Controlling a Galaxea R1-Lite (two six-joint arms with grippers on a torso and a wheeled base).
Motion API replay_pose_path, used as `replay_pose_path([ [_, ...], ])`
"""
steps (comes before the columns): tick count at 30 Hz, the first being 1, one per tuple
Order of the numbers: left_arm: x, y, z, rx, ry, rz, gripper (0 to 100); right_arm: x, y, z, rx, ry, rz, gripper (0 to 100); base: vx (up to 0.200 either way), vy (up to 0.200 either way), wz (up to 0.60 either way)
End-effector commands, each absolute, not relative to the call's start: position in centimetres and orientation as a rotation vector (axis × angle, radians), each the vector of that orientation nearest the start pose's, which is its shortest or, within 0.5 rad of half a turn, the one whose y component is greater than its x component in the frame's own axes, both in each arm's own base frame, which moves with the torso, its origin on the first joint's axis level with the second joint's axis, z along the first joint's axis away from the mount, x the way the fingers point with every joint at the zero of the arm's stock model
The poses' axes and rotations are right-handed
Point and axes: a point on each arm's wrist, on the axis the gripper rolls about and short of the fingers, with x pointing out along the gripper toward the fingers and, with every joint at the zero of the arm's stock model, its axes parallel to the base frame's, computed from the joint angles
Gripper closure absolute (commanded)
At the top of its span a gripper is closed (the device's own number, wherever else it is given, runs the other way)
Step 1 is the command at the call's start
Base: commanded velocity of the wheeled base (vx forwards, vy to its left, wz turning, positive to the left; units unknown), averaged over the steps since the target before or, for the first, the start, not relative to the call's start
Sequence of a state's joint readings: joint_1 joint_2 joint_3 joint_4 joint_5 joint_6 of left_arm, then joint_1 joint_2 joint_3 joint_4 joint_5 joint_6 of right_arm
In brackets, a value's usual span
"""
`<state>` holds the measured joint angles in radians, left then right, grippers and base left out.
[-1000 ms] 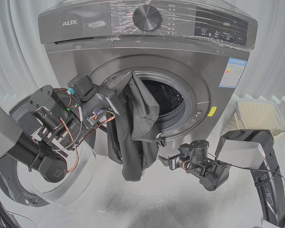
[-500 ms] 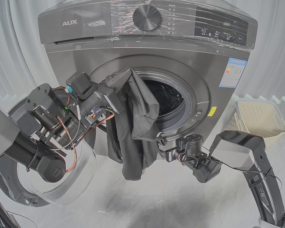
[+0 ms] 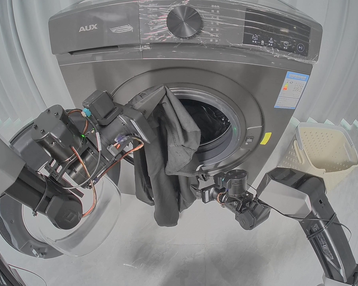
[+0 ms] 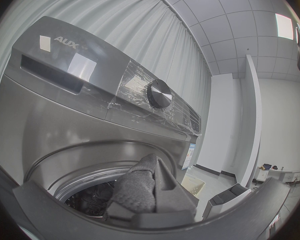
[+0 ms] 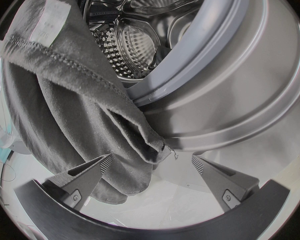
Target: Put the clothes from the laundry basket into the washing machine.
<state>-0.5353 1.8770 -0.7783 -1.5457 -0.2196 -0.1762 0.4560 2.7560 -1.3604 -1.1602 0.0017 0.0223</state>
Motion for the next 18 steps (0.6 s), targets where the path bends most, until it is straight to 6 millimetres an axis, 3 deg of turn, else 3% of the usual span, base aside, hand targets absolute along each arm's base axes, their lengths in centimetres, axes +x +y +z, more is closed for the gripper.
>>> replay_pose_path([
  [1, 28.0, -17.2, 20.9, -0.237, -0.387, -0.781, 100, 43.7, 21.3, -6.4, -0.026, 0.199, 0.449, 0, 0.0, 0.0, 0.0],
  [2, 28.0, -17.2, 20.9, -0.239, -0.386, -0.782, 100, 43.9, 21.3, -6.1, -0.023, 0.18, 0.448, 100, 0.0, 0.0, 0.0],
  [12, 28.0, -17.2, 20.8, -0.244, -0.381, -0.781, 100, 44.1, 20.5, -5.4, -0.031, 0.14, 0.435, 100, 0.0, 0.0, 0.0],
  [18, 28.1, -17.2, 20.8, -0.243, -0.379, -0.781, 100, 41.5, 19.8, -4.5, -0.037, 0.165, 0.448, 100, 0.0, 0.0, 0.0],
])
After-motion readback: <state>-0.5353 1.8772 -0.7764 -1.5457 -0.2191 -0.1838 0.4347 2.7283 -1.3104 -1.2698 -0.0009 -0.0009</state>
